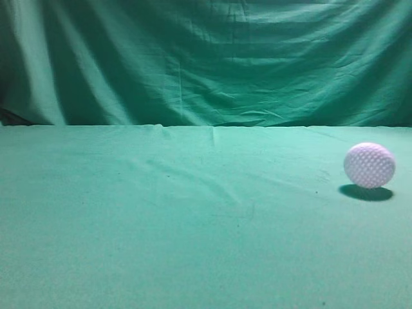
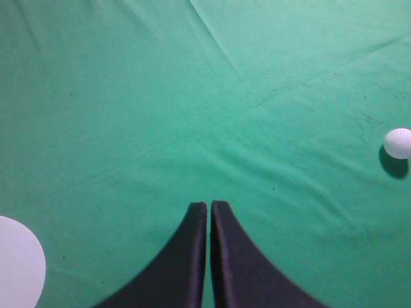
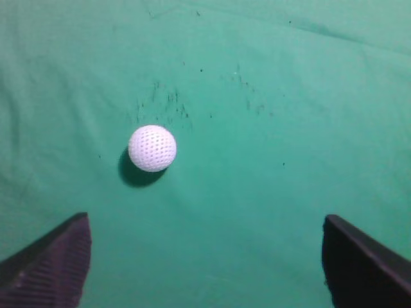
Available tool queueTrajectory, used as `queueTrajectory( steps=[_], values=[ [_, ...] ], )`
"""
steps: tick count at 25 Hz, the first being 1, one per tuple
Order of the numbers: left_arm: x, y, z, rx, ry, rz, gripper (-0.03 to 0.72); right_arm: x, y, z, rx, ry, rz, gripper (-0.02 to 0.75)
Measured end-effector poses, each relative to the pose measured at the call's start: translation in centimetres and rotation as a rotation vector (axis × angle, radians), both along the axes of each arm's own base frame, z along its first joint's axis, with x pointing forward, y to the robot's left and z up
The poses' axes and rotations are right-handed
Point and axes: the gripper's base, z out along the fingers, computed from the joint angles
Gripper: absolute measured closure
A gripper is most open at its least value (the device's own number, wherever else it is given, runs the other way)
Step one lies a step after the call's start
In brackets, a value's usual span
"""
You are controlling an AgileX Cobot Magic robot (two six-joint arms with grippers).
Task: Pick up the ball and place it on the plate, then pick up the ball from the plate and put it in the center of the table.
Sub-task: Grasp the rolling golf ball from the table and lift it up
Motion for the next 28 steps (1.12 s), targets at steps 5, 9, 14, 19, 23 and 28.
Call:
queueTrajectory(
  steps=[5,9,14,19,23,28],
  values=[
    [-0.1,0.0,0.1,-0.001,-0.005,0.0,0.688,0.7,0.3,-1.3,-0.026,0.079,-0.019,0.094],
    [-0.1,0.0,0.1,-0.001,-0.005,0.0,0.688,2.2,0.9,-3.5,-0.057,0.147,-0.018,0.094],
    [-0.1,0.0,0.1,-0.001,-0.005,0.0,0.688,4.4,1.8,-6.5,-0.082,0.188,-0.015,0.094],
    [-0.1,0.0,0.1,-0.001,-0.005,0.0,0.688,6.5,1.4,-9.2,-0.064,0.217,-0.071,0.094],
    [-0.1,0.0,0.1,-0.001,-0.005,-0.002,0.688,7.7,1.3,-10.9,-0.047,0.217,-0.091,0.094],
    [-0.1,0.0,0.1,-0.001,-0.005,-0.002,0.688,9.1,1.9,-12.7,-0.043,0.221,-0.083,0.094]
  ],
)
